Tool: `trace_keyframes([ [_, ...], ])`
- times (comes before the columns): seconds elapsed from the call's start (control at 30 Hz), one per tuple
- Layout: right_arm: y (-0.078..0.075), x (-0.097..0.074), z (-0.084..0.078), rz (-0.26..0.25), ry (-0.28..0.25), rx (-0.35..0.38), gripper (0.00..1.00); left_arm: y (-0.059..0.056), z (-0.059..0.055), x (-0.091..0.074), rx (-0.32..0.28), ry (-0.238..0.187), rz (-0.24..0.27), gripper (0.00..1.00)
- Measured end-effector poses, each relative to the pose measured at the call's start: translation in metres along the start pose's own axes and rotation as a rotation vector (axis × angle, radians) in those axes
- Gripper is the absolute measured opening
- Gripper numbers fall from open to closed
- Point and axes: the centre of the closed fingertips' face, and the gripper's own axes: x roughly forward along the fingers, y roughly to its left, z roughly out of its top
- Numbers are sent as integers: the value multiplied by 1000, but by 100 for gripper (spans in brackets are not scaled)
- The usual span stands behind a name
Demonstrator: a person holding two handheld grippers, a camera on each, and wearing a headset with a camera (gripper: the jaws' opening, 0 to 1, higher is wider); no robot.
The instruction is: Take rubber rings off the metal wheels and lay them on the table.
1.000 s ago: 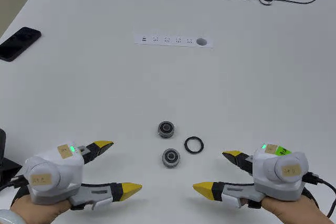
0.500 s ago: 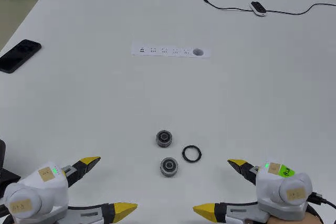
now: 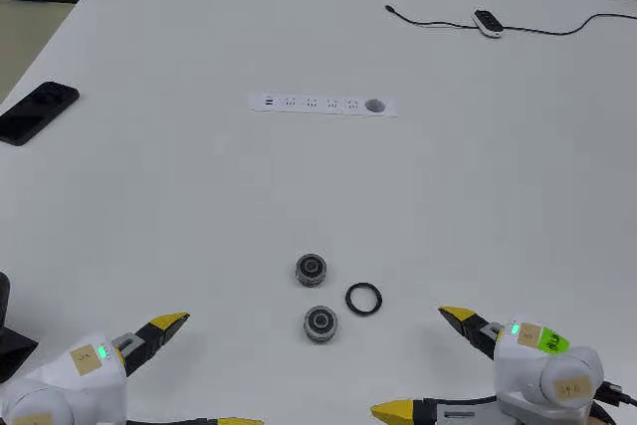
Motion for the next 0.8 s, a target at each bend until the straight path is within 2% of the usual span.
trace_keyframes([
  [0.3,-1,-1,2,-9,-4,7,99,4,2,-3,11,1,15,100],
  [0.63,-1,-3,-4,-15,10,18,99,7,-2,-5,6,12,23,100],
  [0.8,-1,-4,-5,-18,13,18,99,5,-1,-5,8,13,20,100],
])
